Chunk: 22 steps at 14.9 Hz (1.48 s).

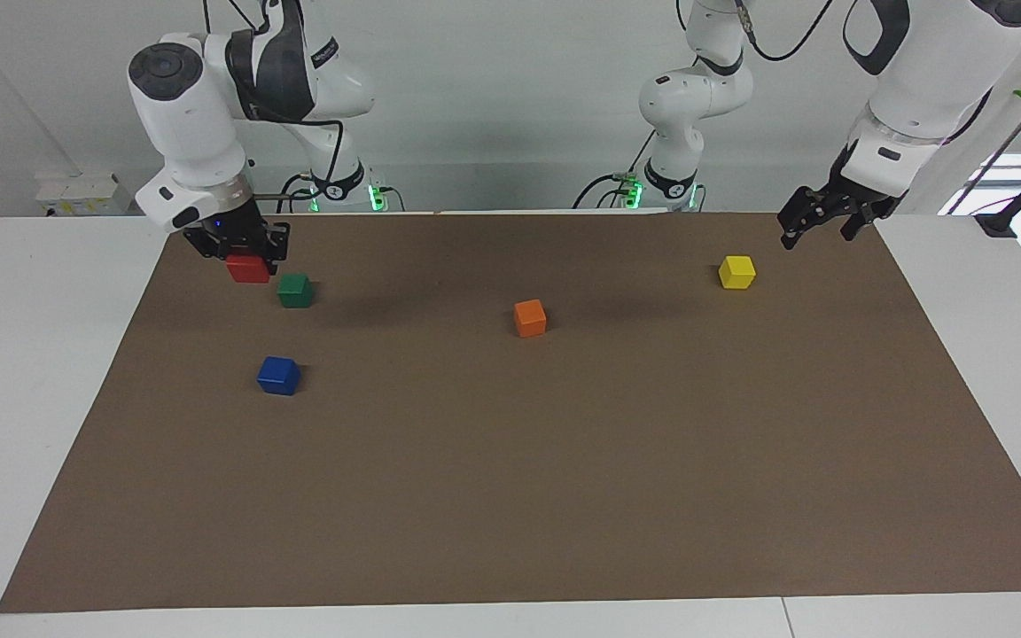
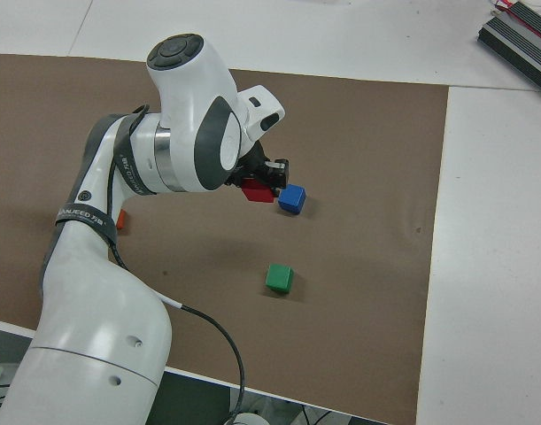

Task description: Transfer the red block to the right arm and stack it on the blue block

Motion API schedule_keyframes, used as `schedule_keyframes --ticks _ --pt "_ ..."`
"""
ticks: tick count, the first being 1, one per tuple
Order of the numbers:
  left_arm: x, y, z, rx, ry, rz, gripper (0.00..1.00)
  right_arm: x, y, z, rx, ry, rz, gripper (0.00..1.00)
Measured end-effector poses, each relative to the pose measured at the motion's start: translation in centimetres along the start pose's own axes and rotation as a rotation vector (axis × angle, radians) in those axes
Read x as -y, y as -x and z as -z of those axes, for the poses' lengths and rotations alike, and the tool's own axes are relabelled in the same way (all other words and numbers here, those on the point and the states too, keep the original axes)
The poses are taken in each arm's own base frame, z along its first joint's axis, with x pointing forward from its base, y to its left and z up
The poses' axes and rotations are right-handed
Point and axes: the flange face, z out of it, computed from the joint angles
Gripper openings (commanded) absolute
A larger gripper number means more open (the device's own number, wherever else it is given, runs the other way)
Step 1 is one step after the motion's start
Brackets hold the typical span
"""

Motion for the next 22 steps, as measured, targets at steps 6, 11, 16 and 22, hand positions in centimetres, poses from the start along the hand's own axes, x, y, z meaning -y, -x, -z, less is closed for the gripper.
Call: schedule_keyframes --ticks 6,11,16,22 --pt "-0.4 0.1 0.1 -0.002 0.004 -0.010 1.00 0.0 -2.6 -8.8 -0.078 -0.018 -0.034 0.00" --pt "-0.8 0.3 -0.1 0.017 0.000 -0.019 1.00 -0.8 -3.6 -12.4 -0.138 -0.031 -0.067 0.00" --pt "-0.6 0.3 -0.4 0.024 0.000 -0.014 1.00 -0.4 -4.2 -15.5 -0.168 -0.041 -0.081 0.00" --pt "-1.0 0.2 -0.6 0.013 0.001 -0.021 1.00 -0.5 -4.4 -15.5 -0.180 -0.043 -0.083 0.00"
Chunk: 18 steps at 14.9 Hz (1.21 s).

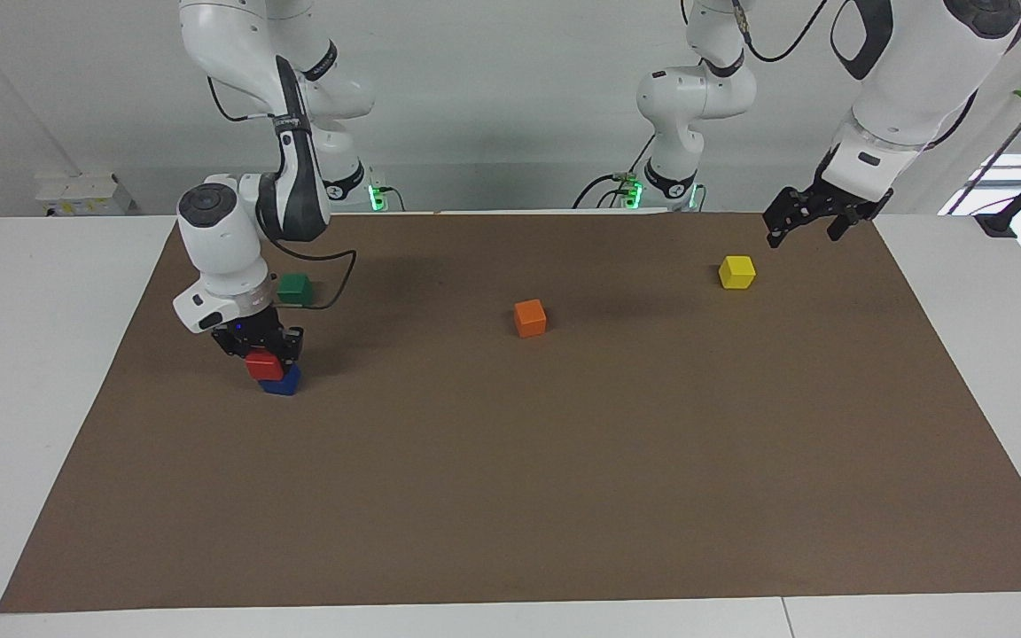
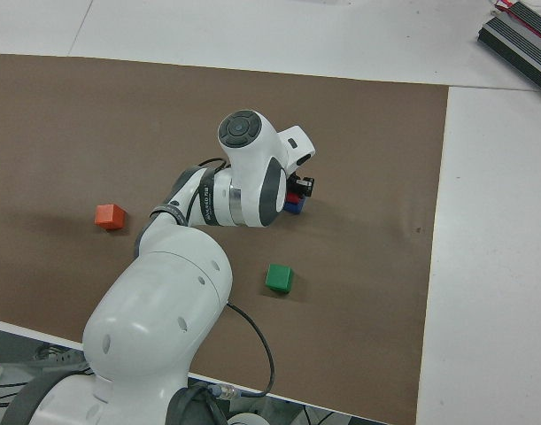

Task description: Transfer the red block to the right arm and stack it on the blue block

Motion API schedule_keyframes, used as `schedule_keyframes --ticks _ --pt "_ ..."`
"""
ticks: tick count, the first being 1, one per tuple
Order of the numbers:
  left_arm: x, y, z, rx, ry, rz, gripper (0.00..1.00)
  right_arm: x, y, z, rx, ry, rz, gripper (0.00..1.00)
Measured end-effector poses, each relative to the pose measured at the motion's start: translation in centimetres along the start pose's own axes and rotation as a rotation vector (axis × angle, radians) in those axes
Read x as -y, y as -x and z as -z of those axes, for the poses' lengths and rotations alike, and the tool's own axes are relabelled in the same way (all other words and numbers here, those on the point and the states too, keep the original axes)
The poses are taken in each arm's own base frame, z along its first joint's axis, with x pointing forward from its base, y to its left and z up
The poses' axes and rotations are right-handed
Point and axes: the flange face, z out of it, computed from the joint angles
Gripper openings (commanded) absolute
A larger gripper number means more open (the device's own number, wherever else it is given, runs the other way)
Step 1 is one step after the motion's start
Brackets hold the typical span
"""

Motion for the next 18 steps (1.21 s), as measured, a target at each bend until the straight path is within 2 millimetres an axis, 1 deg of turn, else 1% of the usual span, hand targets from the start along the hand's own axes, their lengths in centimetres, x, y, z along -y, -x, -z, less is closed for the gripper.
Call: schedule_keyframes --ticks 2,5,7,12,17,18 --pt "-0.1 -0.4 0.3 -0.033 0.004 -0.001 1.00 -0.4 0.0 0.0 0.000 0.001 -0.008 0.00" --pt "-0.2 -0.4 0.3 -0.041 0.005 -0.004 1.00 -1.5 -0.1 -0.1 0.002 0.003 -0.026 0.00" --pt "-0.2 -0.5 0.3 -0.043 0.006 -0.004 1.00 -1.8 -0.1 -0.1 0.002 0.004 -0.033 0.00" --pt "-0.2 -0.5 0.3 -0.043 0.006 -0.004 1.00 -1.8 -0.1 -0.1 0.009 -0.072 -0.030 0.00" --pt "0.1 -0.5 0.2 -0.042 0.006 0.002 1.00 -1.7 -0.1 -0.1 0.009 -0.075 -0.020 0.00" --pt "0.2 -0.5 0.2 -0.042 0.006 0.004 1.00 -1.7 -0.1 -0.1 0.009 -0.075 -0.020 0.03"
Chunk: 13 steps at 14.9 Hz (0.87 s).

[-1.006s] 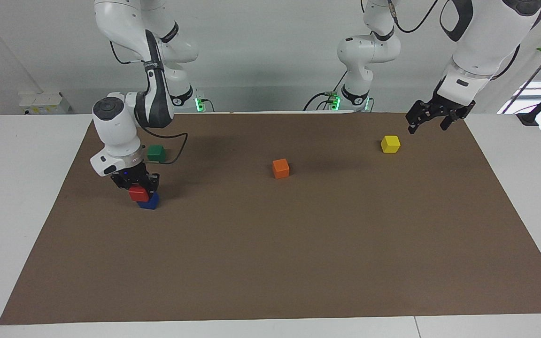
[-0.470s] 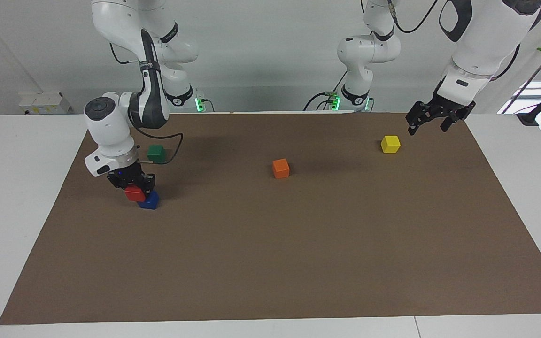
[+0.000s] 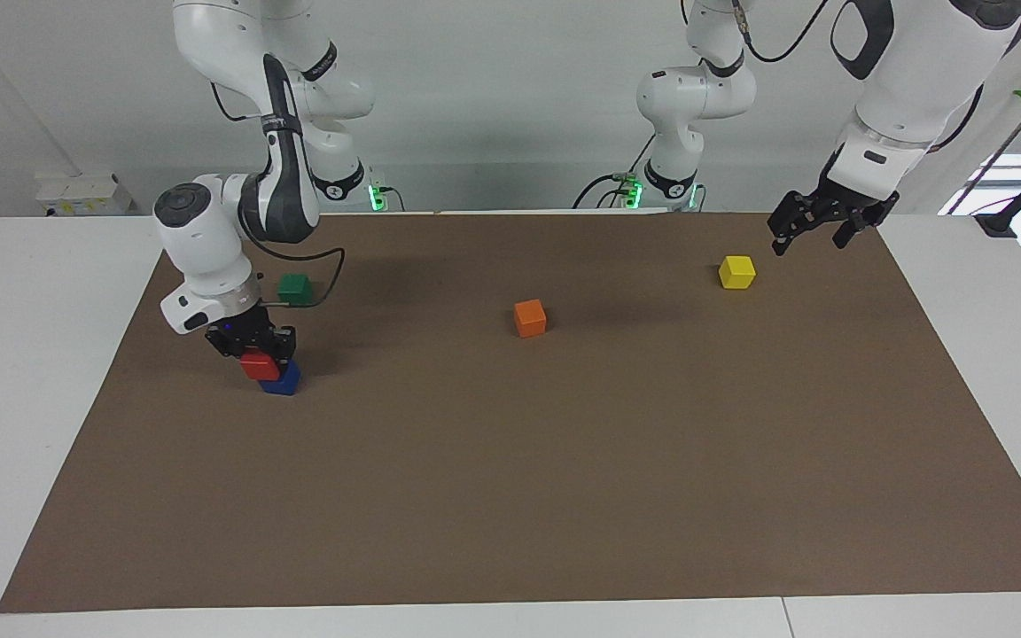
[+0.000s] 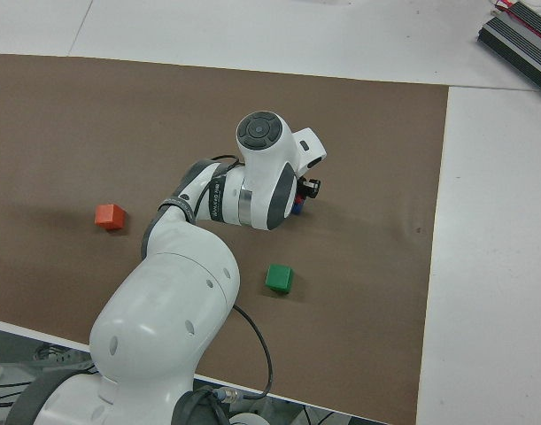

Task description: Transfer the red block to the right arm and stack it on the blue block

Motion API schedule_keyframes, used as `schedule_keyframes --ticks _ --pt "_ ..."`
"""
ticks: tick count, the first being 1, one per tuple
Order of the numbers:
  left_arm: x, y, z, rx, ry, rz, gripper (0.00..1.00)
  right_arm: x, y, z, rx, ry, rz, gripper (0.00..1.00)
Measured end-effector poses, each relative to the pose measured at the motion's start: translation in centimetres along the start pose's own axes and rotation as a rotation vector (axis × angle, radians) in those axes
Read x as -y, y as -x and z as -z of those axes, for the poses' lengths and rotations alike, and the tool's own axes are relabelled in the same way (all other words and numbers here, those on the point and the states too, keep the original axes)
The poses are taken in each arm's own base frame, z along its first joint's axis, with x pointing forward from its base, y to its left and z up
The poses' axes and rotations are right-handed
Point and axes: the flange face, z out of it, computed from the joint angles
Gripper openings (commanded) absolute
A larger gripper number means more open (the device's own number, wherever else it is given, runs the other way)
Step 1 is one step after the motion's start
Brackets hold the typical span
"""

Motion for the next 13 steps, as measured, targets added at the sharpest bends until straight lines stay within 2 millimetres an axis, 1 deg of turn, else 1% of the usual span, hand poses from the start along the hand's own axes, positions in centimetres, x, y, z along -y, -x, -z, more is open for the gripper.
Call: schedule_keyframes --ticks 1,2,13 --pt "0.05 -0.01 0.00 0.000 0.000 0.001 1.00 0.02 0.01 0.00 0.000 0.000 0.000 0.46" --pt "0.06 -0.01 0.00 0.000 0.000 0.001 1.00 0.03 0.01 -0.01 0.000 0.000 0.001 0.99" --pt "0.06 -0.01 -0.01 0.000 0.000 0.001 1.00 0.10 -0.08 0.10 -0.002 -0.001 0.001 1.00"
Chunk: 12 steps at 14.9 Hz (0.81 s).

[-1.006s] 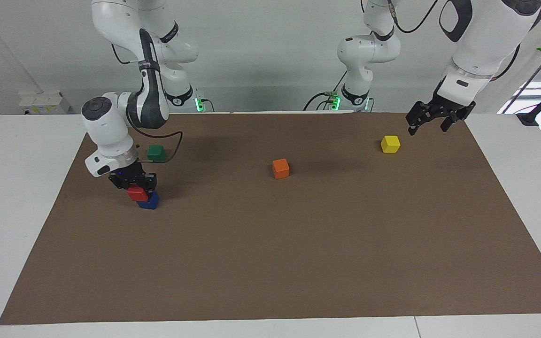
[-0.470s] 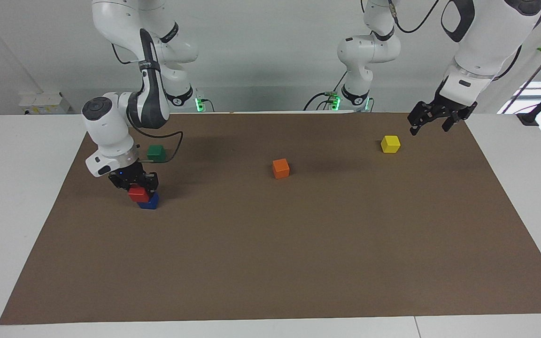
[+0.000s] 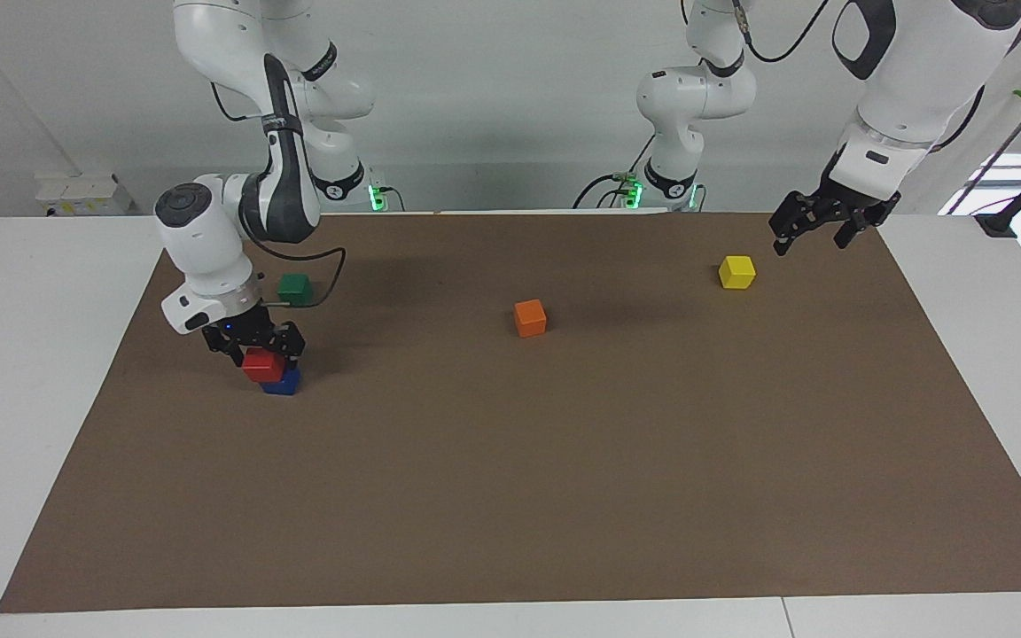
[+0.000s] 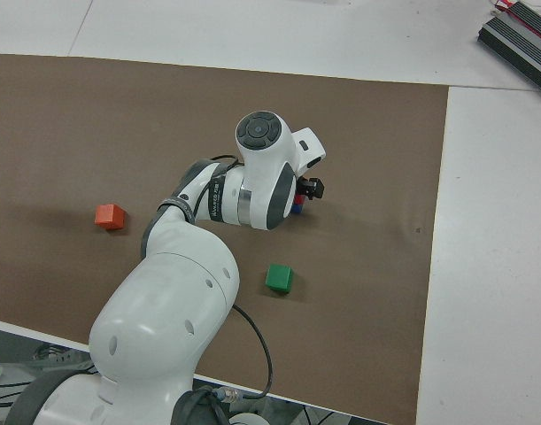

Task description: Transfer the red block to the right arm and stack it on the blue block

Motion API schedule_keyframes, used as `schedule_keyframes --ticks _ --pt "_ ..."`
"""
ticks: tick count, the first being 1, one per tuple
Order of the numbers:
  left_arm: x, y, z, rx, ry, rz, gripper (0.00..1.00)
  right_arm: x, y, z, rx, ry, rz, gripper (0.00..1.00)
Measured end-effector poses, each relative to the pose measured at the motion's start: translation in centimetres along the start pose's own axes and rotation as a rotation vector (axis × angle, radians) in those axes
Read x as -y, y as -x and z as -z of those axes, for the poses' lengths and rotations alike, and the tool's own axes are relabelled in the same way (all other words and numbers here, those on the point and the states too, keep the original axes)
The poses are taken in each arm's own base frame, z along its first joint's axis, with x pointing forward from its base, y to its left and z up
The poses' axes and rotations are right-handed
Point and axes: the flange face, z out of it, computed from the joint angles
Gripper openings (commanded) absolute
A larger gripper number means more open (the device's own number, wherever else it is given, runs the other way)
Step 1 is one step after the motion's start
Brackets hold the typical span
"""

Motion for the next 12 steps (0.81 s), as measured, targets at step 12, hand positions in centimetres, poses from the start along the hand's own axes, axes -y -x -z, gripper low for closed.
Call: schedule_keyframes --ticks 12 --pt "0.0 0.0 0.0 0.000 0.000 0.000 1.00 -1.9 -5.1 17.2 -0.015 0.003 0.129 1.00"
